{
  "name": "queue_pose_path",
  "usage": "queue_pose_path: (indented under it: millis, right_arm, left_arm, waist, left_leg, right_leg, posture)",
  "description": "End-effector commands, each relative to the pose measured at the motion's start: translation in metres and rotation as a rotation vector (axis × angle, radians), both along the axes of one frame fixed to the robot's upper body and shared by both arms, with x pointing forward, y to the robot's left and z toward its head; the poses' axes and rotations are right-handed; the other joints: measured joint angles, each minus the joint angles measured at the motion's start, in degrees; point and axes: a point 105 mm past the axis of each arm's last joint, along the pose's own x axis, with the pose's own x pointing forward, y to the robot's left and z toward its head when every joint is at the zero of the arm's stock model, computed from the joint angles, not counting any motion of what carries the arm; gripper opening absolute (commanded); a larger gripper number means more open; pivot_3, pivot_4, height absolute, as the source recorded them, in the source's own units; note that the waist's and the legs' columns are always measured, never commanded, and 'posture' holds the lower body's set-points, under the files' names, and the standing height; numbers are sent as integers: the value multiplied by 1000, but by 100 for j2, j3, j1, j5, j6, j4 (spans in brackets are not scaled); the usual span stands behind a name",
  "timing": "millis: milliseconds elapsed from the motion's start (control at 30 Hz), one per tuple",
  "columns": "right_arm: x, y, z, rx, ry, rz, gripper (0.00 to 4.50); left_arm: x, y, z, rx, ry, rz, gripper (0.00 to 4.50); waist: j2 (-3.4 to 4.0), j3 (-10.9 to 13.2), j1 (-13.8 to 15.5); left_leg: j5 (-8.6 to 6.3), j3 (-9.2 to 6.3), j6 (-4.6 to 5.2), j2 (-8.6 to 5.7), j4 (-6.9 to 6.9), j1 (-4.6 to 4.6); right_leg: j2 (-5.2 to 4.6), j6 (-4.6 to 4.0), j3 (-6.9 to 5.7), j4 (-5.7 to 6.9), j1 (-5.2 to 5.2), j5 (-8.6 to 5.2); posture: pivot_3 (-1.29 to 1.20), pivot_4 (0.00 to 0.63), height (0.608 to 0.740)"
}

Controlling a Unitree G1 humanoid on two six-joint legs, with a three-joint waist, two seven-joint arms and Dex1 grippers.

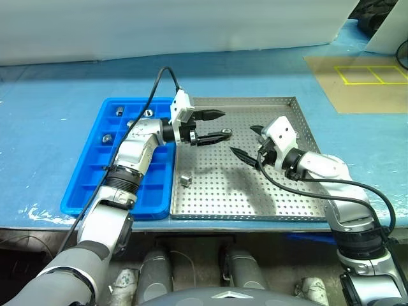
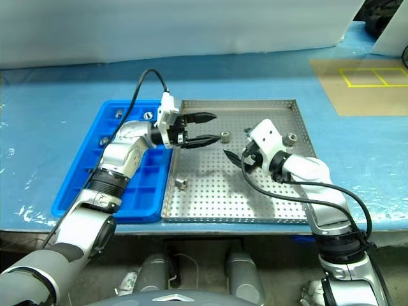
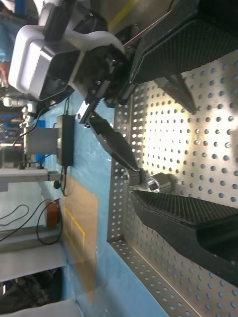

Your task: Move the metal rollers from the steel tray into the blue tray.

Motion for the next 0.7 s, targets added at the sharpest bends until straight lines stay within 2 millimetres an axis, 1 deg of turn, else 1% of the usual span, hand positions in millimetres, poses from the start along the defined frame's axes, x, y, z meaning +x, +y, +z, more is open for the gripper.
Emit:
queue_pose_path:
  millis: [33,133,167,300,400,500,533,567,700]
  right_arm:
    - [-7,5,7,1,-25,34,4500]
    - [-5,12,8,7,-24,61,4500]
    - [-4,15,8,16,-21,73,4500]
    - [-1,24,4,16,-5,123,4500]
    - [2,29,4,17,-7,148,4500]
    - [9,26,9,26,-19,136,4500]
    - [12,23,10,25,-25,124,4500]
    - [13,19,11,26,-29,112,4500]
    - [15,8,11,23,-32,70,4500]
  left_arm:
    - [1,25,13,51,-66,6,3588]
    - [8,52,19,81,-63,81,3588]
    - [5,60,20,99,-60,83,3588]
    - [-9,77,18,137,-42,75,3588]
    - [-15,83,15,147,-26,97,3588]
    - [-19,76,5,160,-30,107,3588]
    - [-17,69,3,147,-41,121,3588]
    - [-13,62,3,126,-49,142,3588]
    - [19,28,3,65,-147,282,3588]
  waist:
    - [1,0,-9]
    - [1,0,10]
    - [1,0,24]
    - [2,0,63]
    - [3,0,100]
    - [4,1,146]
    - [4,0,170]
    - [4,0,214]
    - [3,1,357]
  left_leg:
    - [0,0,0,1,0,1]
    - [0,0,-1,16,6,-1]
    - [0,0,0,16,10,-2]
    - [0,0,-1,16,10,-1]
    - [-1,0,-1,16,5,-3]
    - [-1,0,-1,16,4,-5]
    - [-1,0,-1,15,4,-5]
    - [-1,0,-1,15,5,-5]
    - [1,5,-3,12,12,-5]
  right_leg:
    - [1,-1,0,0,0,-1]
    - [-3,-1,1,0,1,-1]
    - [-4,-1,1,1,4,0]
    - [-6,-2,0,3,4,0]
    - [-7,-3,-3,1,3,-1]
    - [-7,-4,-5,1,2,-1]
    - [-9,-4,-5,1,2,-1]
    - [-9,-4,-5,0,2,-1]
    - [-13,-3,-5,1,12,-1]
  posture:
    - [-396,150,740]
    - [-364,150,740]
    - [-343,150,740]
    - [-281,150,740]
    - [-245,150,740]
    - [-226,150,740]
    - [-226,150,740]
    - [-226,150,740]
    - [-247,150,740]
